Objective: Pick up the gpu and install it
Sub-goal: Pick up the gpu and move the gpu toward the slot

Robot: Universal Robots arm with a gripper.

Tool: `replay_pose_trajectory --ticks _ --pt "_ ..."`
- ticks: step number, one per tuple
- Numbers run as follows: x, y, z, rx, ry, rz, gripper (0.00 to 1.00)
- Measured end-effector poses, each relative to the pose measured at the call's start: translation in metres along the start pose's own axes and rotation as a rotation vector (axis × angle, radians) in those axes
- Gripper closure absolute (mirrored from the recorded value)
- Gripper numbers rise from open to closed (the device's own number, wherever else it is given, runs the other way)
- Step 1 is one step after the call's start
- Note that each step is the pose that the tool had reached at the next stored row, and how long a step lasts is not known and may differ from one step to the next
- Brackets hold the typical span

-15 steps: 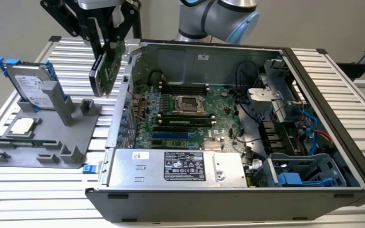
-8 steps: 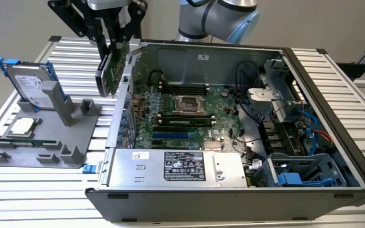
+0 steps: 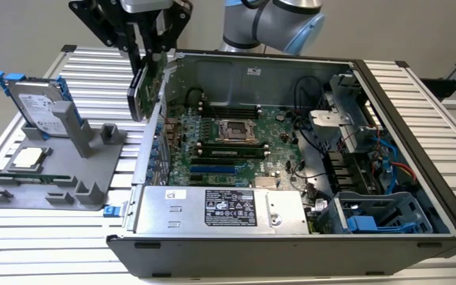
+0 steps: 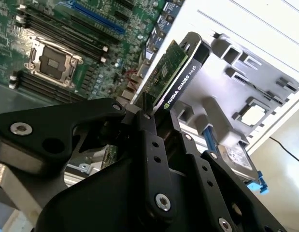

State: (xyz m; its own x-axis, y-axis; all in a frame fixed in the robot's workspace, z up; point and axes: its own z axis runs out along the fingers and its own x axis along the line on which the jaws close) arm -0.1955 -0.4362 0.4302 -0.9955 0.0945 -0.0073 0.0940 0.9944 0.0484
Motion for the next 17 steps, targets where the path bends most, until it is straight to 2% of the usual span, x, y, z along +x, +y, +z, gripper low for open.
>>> replay_pose_trajectory --ticks 17 --pt "-0.0193 0.0018 0.0002 0.0 0.0001 0.0 1.0"
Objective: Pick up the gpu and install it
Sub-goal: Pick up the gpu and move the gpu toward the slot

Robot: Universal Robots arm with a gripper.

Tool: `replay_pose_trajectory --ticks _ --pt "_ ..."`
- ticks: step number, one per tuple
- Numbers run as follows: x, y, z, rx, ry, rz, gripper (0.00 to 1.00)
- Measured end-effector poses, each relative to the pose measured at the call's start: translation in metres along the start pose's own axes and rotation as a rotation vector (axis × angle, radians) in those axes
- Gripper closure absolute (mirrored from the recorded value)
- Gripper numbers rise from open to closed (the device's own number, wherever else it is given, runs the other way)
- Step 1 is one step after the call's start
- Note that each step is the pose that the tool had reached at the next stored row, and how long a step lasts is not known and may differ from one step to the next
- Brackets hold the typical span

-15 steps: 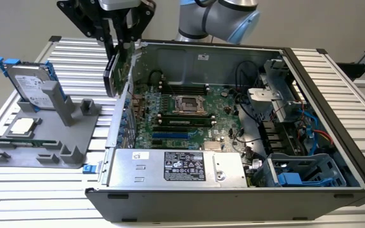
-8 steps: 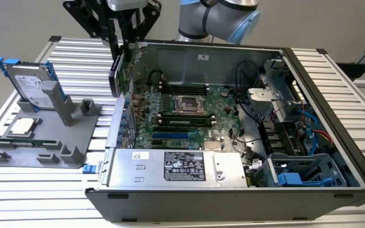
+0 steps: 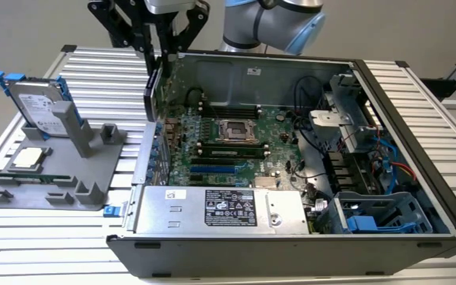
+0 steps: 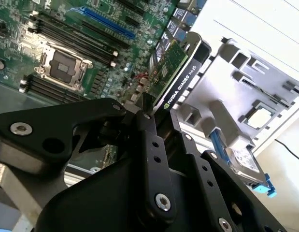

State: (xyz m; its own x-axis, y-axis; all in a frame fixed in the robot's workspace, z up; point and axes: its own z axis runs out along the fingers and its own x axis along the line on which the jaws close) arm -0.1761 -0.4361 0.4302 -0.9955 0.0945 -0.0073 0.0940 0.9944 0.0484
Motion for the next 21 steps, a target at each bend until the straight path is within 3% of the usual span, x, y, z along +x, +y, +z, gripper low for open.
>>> replay_pose_trajectory --ticks 21 --pt "-0.022 0.0021 0.0003 0.0 0.0 0.0 1.0"
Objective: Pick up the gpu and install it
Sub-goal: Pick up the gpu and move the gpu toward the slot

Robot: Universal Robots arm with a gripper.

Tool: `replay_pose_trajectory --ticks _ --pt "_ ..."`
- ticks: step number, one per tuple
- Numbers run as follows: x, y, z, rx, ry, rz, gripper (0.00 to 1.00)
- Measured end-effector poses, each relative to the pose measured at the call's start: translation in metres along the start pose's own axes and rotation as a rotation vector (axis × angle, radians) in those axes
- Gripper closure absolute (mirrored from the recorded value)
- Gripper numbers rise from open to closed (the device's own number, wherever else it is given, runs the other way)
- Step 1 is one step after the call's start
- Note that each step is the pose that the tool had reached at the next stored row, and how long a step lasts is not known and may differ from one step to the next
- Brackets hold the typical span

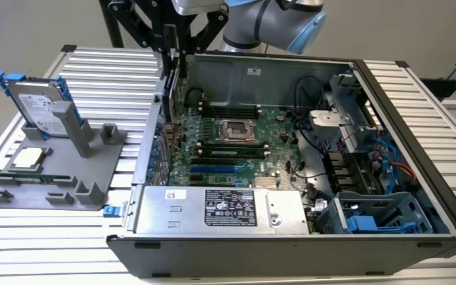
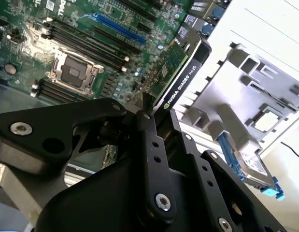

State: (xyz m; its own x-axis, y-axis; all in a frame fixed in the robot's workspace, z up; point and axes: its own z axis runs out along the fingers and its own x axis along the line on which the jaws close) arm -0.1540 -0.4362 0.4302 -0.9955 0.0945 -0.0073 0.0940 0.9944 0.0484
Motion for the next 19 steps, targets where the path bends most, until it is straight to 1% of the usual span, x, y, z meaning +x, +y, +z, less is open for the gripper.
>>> replay_pose_trajectory --ticks 19 --pt "-0.0216 0.002 0.0002 0.0 0.0 0.0 1.0"
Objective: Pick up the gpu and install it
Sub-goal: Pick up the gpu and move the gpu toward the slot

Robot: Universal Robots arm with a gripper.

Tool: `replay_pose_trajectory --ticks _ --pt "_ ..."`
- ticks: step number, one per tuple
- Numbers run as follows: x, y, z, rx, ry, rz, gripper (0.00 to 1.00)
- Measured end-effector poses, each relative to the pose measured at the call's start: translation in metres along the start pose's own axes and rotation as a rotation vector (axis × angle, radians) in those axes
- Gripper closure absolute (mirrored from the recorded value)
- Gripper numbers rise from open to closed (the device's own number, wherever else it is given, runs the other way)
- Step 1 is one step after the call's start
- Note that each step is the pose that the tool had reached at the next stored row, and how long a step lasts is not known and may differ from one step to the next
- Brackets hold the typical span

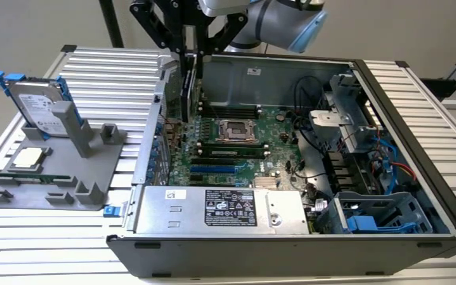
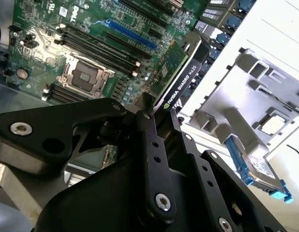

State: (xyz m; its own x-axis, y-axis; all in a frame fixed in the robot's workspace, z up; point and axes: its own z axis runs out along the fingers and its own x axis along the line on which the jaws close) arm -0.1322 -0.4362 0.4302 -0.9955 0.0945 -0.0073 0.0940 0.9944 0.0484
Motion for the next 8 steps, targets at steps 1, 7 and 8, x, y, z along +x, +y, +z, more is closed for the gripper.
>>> replay_pose_trajectory --ticks 1,7,8 --pt "-0.0011 0.0001 0.0 0.0 0.0 0.0 1.0" --pt "-0.0073 0.0007 0.0001 0.0 0.0 0.0 1.0" --pt "-0.0083 0.0008 0.0001 -0.0001 0.0 0.0 1.0"
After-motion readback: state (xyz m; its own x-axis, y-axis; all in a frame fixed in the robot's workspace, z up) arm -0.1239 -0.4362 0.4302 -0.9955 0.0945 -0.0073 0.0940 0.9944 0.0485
